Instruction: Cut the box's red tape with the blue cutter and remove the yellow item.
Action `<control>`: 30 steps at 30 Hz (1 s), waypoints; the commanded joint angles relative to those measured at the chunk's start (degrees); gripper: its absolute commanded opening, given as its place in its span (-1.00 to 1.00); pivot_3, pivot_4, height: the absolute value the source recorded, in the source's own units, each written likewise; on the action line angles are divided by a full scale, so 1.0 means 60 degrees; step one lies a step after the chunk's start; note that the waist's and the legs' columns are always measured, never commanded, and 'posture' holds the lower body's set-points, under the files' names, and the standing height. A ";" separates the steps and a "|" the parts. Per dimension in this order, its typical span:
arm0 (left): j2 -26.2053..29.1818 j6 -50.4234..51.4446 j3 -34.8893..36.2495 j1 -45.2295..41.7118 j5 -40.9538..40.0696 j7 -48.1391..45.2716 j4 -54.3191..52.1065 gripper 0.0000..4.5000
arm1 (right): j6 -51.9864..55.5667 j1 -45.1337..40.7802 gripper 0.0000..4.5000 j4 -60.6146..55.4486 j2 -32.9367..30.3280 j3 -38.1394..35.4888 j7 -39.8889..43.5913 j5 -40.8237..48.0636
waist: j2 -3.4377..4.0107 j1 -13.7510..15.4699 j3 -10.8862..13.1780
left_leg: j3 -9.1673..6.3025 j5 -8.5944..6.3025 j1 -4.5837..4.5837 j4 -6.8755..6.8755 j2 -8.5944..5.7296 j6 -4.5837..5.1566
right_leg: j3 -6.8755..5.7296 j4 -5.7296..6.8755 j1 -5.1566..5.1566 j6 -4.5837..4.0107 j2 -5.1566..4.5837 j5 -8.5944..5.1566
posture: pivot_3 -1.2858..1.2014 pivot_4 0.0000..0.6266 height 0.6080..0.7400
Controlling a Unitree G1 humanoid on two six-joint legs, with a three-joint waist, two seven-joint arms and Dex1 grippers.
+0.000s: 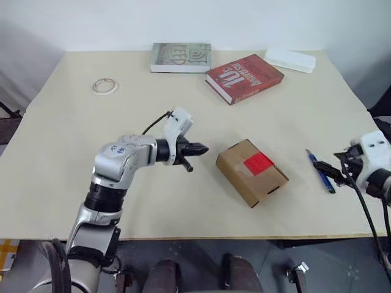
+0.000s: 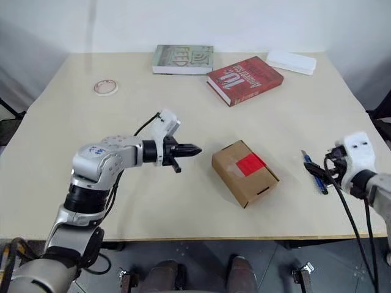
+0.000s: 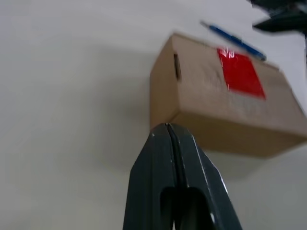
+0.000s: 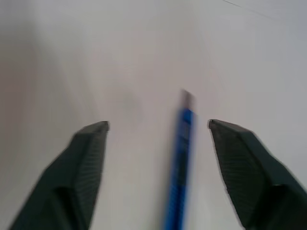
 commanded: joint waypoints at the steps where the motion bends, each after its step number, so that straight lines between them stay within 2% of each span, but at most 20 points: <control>1: -0.0209 -0.0236 -0.0713 0.0687 0.0061 0.0106 -0.0500 -1.00 | 0.0092 -0.1123 -0.07 0.0179 -0.0025 0.1329 0.0356 -0.0400 | 0.0000 0.0019 0.0000 | 0.0000 0.0000 -0.0004 0.0001 -0.0002 0.0000 | 0.0002 -0.0004 0.0000 0.0000 0.0000 0.0000 | 0.03 -0.52 1.00; 6: -0.1461 -0.1129 -0.0806 0.1061 0.0517 0.1223 -0.0026 -1.00 | -0.0197 -0.2078 -0.88 0.0777 0.0210 0.2939 0.1510 -0.0659 | -0.0007 0.0151 0.0004 | -0.0019 -0.0004 -0.0042 0.0033 -0.0008 0.0005 | -0.0008 -0.0015 -0.0004 0.0000 0.0000 0.0000 | 0.03 -0.52 1.00; 7: -0.1742 -0.1290 -0.0734 0.1046 0.0593 0.1466 0.0129 -1.00 | -0.0264 -0.2203 -0.98 0.0841 0.0318 0.3168 0.1687 -0.0694 | -0.0008 0.0153 0.0004 | -0.0018 -0.0004 -0.0042 0.0034 -0.0008 0.0005 | -0.0008 -0.0015 -0.0004 0.0000 0.0000 0.0000 | 0.03 -0.52 1.00; 11: -0.2516 -0.1835 -0.0364 0.0805 0.0860 0.2257 0.0664 -1.00 | 0.0015 -0.2668 -0.98 0.0533 0.0881 0.3857 0.2288 -0.0456 | -0.0007 0.0113 0.0004 | -0.0017 -0.0004 -0.0040 0.0029 -0.0008 0.0005 | -0.0014 -0.0013 -0.0003 0.0001 0.0000 0.0001 | 0.03 -0.52 1.00; 14: -0.2678 -0.1811 -0.0040 0.0679 0.0795 0.2455 0.0651 -1.00 | 0.0261 -0.2988 -0.98 0.0187 0.1481 0.4260 0.2364 -0.0388 | -0.0008 -0.0016 0.0005 | -0.0017 -0.0002 -0.0037 0.0033 -0.0004 0.0002 | -0.0016 -0.0007 -0.0004 0.0002 0.0000 0.0001 | 0.03 -0.52 1.00; 20: -0.2019 -0.1456 -0.0348 0.0994 0.0804 0.2065 -0.0021 -1.00 | 0.0715 -0.2850 -0.98 -0.0351 0.2247 0.4545 0.2169 -0.0450 | -0.0008 0.0006 0.0004 | -0.0014 -0.0003 -0.0025 0.0030 -0.0002 -0.0002 | -0.0018 0.0005 -0.0004 0.0002 -0.0001 0.0001 | 0.03 -0.52 1.00; 24: -0.1016 -0.0351 -0.0497 0.1554 0.0417 0.1562 -0.1272 -1.00 | 0.0681 -0.2841 -0.98 -0.0323 0.2749 0.4823 0.1883 -0.0762 | -0.0009 -0.0045 0.0004 | -0.0015 -0.0005 -0.0014 0.0026 0.0002 -0.0009 | -0.0020 0.0019 -0.0004 0.0002 0.0000 0.0001 | 0.03 -0.52 1.00; 26: -0.0526 -0.0028 -0.0554 0.1859 0.0342 0.1360 -0.1705 -1.00 | 0.0849 -0.2907 -0.98 -0.0494 0.2864 0.4834 0.1875 -0.0744 | -0.0008 -0.0082 0.0004 | -0.0013 -0.0005 -0.0007 0.0020 0.0005 -0.0011 | -0.0019 0.0024 -0.0004 0.0002 0.0000 0.0001 | 0.03 -0.52 1.00; 30: -0.0221 0.0058 -0.0348 0.2058 0.0372 0.1339 -0.1773 -1.00 | 0.0916 -0.2844 -0.98 -0.0754 0.2851 0.4809 0.1964 -0.0719 | -0.0009 -0.0013 0.0004 | -0.0014 -0.0006 -0.0009 0.0024 0.0004 -0.0011 | -0.0017 0.0024 -0.0004 0.0001 -0.0001 0.0001 | 0.03 -0.52 1.00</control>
